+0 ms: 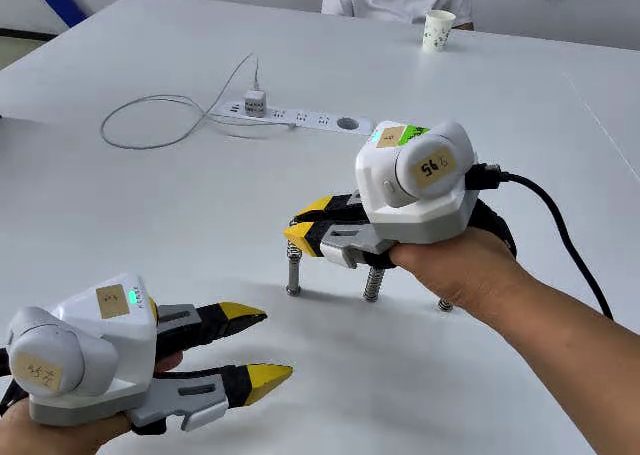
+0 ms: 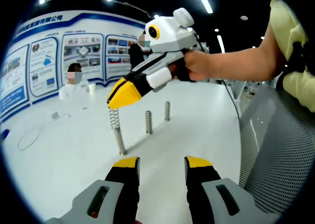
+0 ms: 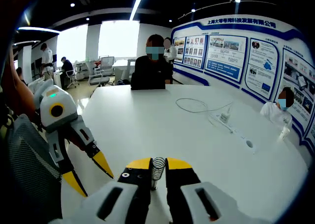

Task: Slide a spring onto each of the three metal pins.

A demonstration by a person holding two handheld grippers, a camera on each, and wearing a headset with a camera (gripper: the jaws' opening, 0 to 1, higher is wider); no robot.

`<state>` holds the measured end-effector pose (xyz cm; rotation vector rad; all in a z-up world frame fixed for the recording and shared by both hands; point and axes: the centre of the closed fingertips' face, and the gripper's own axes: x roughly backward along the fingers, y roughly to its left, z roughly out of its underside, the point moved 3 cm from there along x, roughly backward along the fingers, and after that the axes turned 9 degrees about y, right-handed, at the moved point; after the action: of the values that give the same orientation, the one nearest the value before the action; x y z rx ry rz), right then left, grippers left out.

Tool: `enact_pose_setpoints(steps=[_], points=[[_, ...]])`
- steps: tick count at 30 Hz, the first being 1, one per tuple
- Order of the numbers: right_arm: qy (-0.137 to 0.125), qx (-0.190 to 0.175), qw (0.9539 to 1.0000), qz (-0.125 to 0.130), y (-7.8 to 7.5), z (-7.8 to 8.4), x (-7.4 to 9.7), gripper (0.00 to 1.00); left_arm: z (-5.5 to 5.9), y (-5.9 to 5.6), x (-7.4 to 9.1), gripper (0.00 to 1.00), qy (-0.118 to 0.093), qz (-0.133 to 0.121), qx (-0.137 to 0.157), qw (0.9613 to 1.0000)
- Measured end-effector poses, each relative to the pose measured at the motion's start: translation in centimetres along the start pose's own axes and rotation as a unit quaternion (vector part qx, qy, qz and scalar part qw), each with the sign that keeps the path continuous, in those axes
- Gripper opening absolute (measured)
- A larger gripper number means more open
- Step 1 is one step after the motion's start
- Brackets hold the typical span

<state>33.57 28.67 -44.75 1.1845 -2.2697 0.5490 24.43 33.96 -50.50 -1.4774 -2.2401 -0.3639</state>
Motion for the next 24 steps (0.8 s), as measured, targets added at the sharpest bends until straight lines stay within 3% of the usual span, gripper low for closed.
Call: enact_pose_setpoints(steps=[24], points=[[0.008,-0.006,0.9999,-0.004,0.15,0.41,-0.17,0.11,0.03,0.08,-0.19,0.37,0.001,0.0,0.0,1.0]])
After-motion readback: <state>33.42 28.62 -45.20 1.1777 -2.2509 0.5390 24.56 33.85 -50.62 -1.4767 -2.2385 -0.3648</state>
